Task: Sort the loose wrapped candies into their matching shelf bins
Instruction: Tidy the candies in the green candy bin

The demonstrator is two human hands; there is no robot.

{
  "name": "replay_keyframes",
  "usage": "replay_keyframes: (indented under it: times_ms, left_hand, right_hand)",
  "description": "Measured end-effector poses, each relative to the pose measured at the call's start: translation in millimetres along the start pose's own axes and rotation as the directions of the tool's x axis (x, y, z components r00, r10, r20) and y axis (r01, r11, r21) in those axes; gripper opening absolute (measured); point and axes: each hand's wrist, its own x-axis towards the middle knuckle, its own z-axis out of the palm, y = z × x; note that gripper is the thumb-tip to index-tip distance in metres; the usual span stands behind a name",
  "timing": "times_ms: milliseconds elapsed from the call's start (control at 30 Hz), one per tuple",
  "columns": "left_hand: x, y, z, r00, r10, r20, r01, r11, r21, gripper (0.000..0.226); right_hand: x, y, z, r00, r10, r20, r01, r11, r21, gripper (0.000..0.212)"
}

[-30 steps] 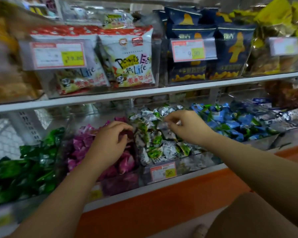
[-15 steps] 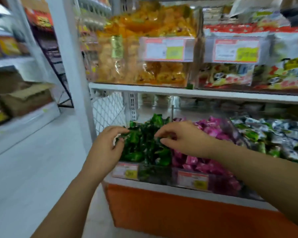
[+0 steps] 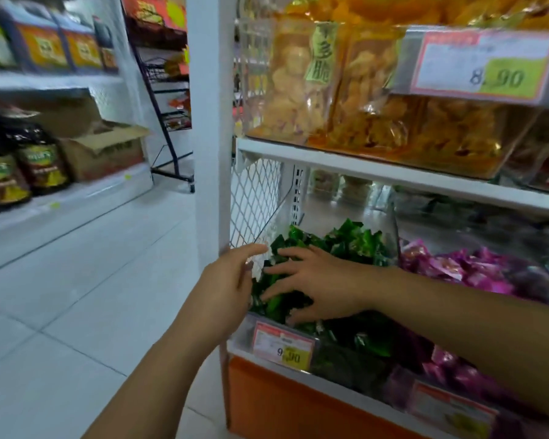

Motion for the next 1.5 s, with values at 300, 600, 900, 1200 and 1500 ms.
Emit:
replay_keyframes:
  times_ms: [300,600,900,1200,1500]
  left_hand:
    - [3,-7,0,0.999,-0.025,0.032,0.024,0.999,0.031,0.048]
    - [3,-9,-1,0.998,-0.03,0.051,0.031,0.999,-0.017,0.047]
    - [2,-9,-2,0.999,0.0,0.054,0.0,1.0,-0.003,0.047]
    - [3,-5,-2,0.998,0.013,0.064,-0.013,1.0,-0.007,0.049]
    - [3,-11,-2,0.997,0.007,0.075,-0.007,1.0,-0.007,0.047]
  right_hand:
    - [31,47,-9,0.995,0.042,-0.085,-0.034,0.995,0.09,0.036]
    - [38,94,-11,0.923,0.345,-0.172,-0.311,0.93,0.196,0.028]
    - [14,86,-24,0.896,0.389,-0.215,-0.377,0.921,0.097,0.045]
    - [33,4,-19,0.941,0.332,0.067,-0.283,0.662,0.694,0.04]
    - [46,44,-23,0.91,0.411,0.064,-0.388,0.782,0.488,0.052]
